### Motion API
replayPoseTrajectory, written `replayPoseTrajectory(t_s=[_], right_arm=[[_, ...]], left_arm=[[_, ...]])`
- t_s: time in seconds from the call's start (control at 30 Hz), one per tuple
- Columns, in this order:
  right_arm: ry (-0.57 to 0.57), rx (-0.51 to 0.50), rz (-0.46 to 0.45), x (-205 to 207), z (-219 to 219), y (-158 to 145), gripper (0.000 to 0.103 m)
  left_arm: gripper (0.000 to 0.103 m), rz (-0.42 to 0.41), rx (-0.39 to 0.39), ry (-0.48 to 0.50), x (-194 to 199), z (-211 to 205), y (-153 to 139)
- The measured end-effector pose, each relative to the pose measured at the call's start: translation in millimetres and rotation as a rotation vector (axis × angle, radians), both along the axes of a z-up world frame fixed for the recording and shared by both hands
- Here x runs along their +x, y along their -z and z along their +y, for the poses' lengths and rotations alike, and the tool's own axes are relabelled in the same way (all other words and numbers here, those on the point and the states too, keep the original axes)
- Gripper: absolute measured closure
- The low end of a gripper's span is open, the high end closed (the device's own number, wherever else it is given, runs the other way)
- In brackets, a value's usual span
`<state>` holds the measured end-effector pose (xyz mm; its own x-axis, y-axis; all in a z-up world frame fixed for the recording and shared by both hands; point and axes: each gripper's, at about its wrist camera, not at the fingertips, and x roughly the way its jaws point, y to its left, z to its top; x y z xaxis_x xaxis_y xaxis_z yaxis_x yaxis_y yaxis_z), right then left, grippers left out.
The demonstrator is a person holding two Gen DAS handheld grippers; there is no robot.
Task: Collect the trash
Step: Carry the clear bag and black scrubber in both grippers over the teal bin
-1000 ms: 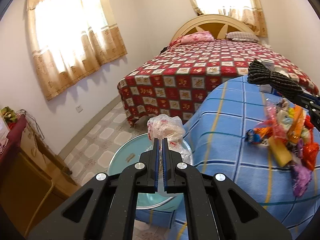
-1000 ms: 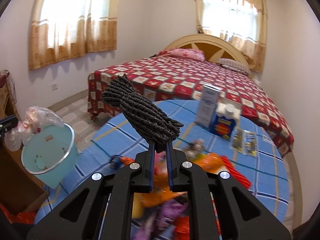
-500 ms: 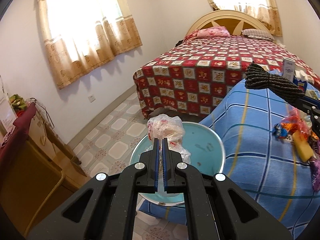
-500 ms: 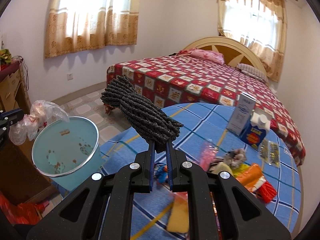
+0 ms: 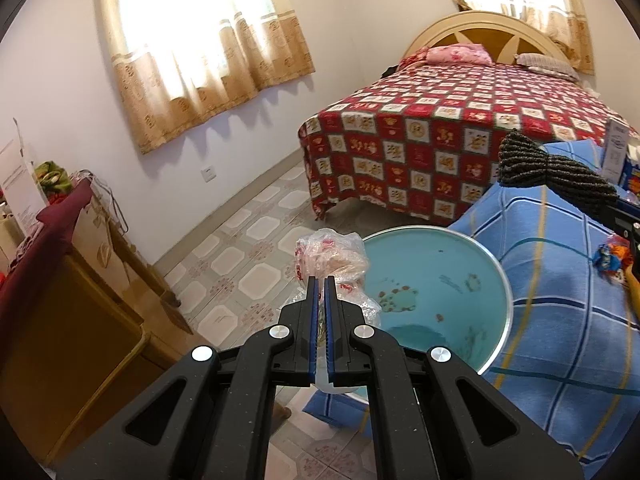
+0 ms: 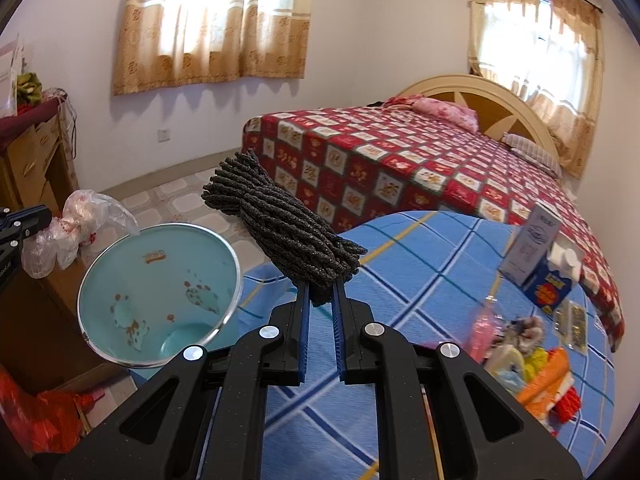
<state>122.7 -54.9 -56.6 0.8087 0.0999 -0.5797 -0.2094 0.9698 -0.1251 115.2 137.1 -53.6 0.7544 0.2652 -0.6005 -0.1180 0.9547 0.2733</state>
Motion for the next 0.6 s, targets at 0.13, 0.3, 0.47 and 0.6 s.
replayPoseTrajectory(t_s=[0.13, 0.3, 0.47, 0.6], right_arm=[[-0.028, -0.014, 0.011, 4.3, 16.7, 4.6, 0.092], [-0.057, -0.029, 0.022, 7.6, 30.8, 9.6, 0.092], [-0.074, -0.035, 0.030, 9.0, 40.2, 13.1, 0.092], [-0.085, -0.038, 0.036, 9.1, 46.2, 15.9, 0.092]], left_arm=[[0.100, 0.010, -0.006, -0.012, 1.6, 6.1, 3.9], [0.100, 0.016, -0.014, -0.019, 4.2, 10.0, 7.0], [0.100, 0.016, -0.017, -0.017, 5.7, 9.4, 7.5], [0.100, 0.016, -0.018, -0.018, 6.9, 8.0, 8.3]])
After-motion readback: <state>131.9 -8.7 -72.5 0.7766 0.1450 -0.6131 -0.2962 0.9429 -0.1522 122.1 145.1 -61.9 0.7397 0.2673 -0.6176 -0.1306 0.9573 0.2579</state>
